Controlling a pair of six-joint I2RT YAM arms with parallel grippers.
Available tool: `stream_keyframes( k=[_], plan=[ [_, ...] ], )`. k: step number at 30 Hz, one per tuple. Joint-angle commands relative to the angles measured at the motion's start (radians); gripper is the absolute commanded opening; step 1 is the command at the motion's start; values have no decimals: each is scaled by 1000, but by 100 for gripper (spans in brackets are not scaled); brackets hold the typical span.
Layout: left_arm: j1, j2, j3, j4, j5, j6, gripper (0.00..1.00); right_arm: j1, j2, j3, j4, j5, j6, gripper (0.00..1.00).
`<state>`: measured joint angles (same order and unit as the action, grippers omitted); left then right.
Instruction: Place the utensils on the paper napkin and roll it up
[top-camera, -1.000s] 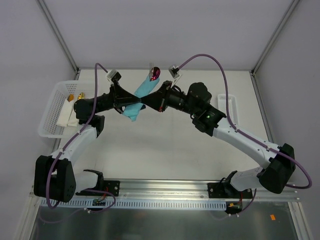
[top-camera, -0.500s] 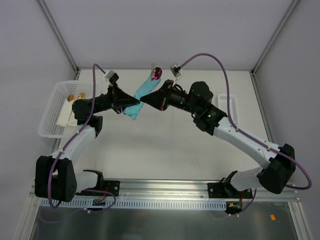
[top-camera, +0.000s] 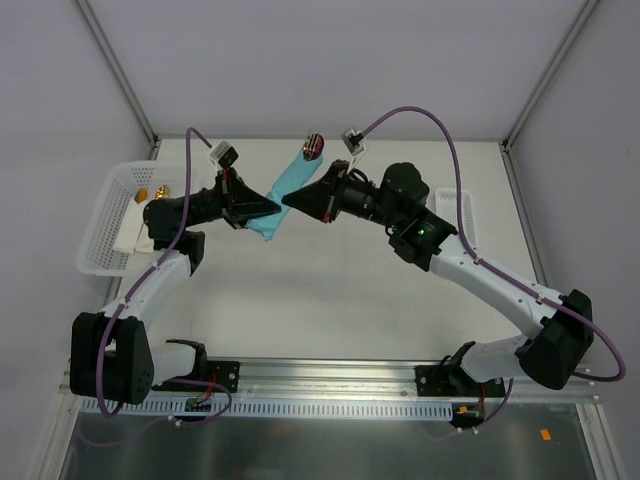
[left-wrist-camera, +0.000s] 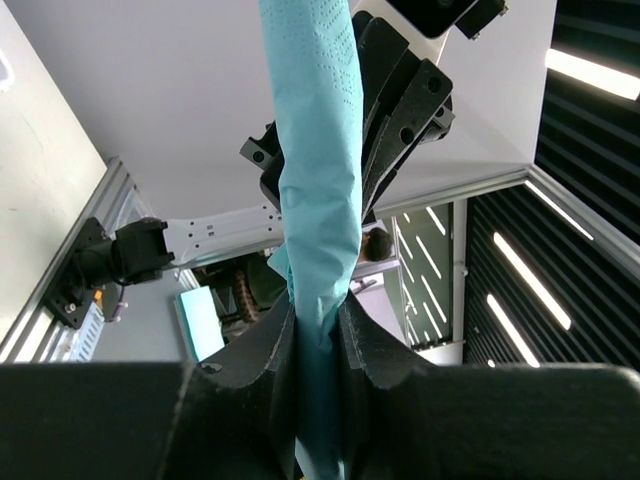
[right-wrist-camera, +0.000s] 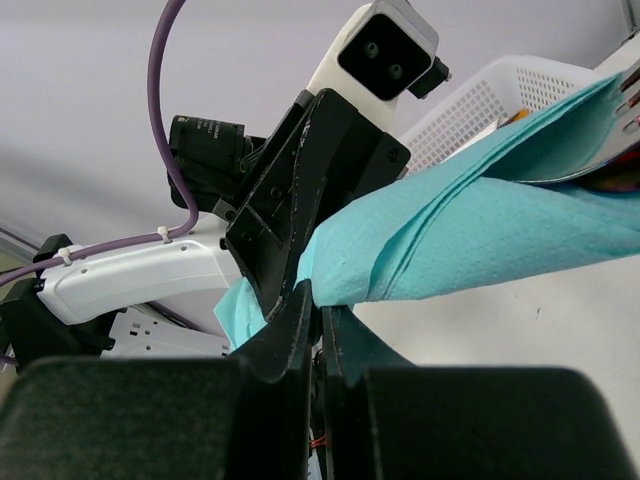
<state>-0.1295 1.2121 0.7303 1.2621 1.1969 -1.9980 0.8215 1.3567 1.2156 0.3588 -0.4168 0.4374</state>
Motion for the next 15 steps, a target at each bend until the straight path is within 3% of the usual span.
stream_keyframes(
  k=[1, 3, 4, 5, 6, 7, 8, 9, 11, 13, 15],
  plan=[
    [14, -45, 32, 214, 32, 37, 0, -9, -22, 53, 28, -28, -12, 0],
    [14, -91, 53, 101, 82, 203, 0, -10, -2, 76, -12, -36, -20, 0],
    [14, -114, 64, -87, 104, 285, 0, -9, 4, 102, -30, -34, -22, 5],
    [14, -170, 95, -222, 122, 518, 0, -8, 13, 113, -67, -33, -29, 10],
    [14, -204, 116, -394, 136, 674, 0, -8, 16, 119, -79, -27, -31, 18],
    [14, -232, 144, -584, 135, 831, 0, -10, 16, 128, -89, -20, -32, 38],
    [14, -276, 205, -911, 129, 1131, 0, -9, 16, 133, -110, -10, -40, 47],
    [14, -289, 230, -1026, 104, 1245, 0, -10, 13, 134, -122, -4, -43, 55],
    [27, -298, 260, -1175, 101, 1399, 0, -8, 6, 134, -151, 12, -52, 71],
    [48, -293, 259, -1192, 115, 1418, 0, -13, -5, 131, -170, 32, -62, 89],
    [83, -292, 256, -1230, 118, 1452, 0, -18, -14, 122, -190, 45, -65, 94]
  ],
)
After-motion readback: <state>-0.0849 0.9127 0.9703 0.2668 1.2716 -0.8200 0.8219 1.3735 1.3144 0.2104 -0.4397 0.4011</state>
